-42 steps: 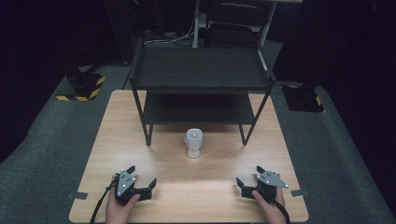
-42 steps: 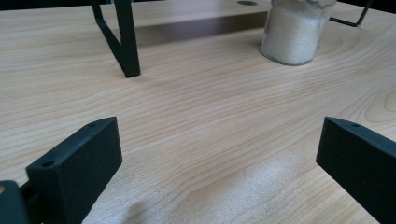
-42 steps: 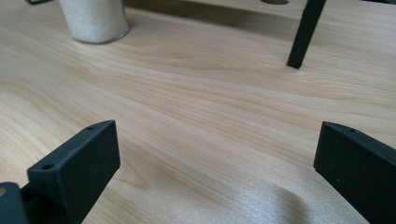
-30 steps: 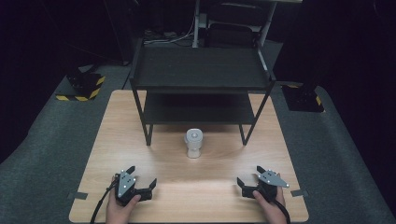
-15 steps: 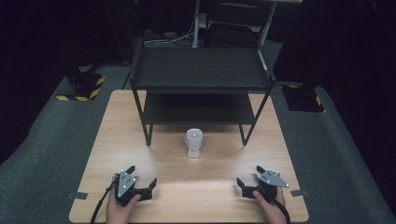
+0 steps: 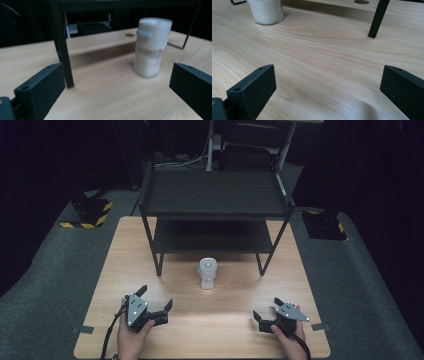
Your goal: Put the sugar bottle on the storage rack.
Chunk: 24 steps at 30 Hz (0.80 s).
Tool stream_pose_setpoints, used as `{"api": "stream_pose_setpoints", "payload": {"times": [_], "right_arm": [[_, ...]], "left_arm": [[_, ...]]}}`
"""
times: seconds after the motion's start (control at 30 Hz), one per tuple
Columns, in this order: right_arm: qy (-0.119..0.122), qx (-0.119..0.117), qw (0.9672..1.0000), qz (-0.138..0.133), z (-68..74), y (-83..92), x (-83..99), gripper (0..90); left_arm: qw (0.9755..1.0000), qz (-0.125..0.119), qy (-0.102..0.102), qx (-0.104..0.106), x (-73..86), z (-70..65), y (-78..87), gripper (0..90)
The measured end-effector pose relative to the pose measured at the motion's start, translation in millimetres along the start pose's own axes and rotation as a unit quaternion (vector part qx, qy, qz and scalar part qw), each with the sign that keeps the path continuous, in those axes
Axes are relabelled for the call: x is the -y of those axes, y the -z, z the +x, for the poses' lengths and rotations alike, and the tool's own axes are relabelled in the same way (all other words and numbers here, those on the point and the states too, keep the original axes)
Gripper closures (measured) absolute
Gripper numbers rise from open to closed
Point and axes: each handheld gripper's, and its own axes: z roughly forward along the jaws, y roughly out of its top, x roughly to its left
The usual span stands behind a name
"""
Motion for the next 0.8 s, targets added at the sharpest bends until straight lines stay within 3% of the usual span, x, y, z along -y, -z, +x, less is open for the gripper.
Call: {"api": "stream_pose_setpoints", "payload": {"times": [0.3,0.8], "right_arm": [[0.001,-0.002,1.0000,-0.002,-0.7,0.2,0.7,0.1],[0.002,-0.001,1.0000,-0.004,-0.2,0.4,1.4,0.1]], "left_arm": [[0.9998,-0.011,0.003,-0.014,-7.4,-22.1,-22.8,0.5],[0.9995,-0.016,0.016,-0.022,12.5,-61.1,-59.8,0.7]]}}
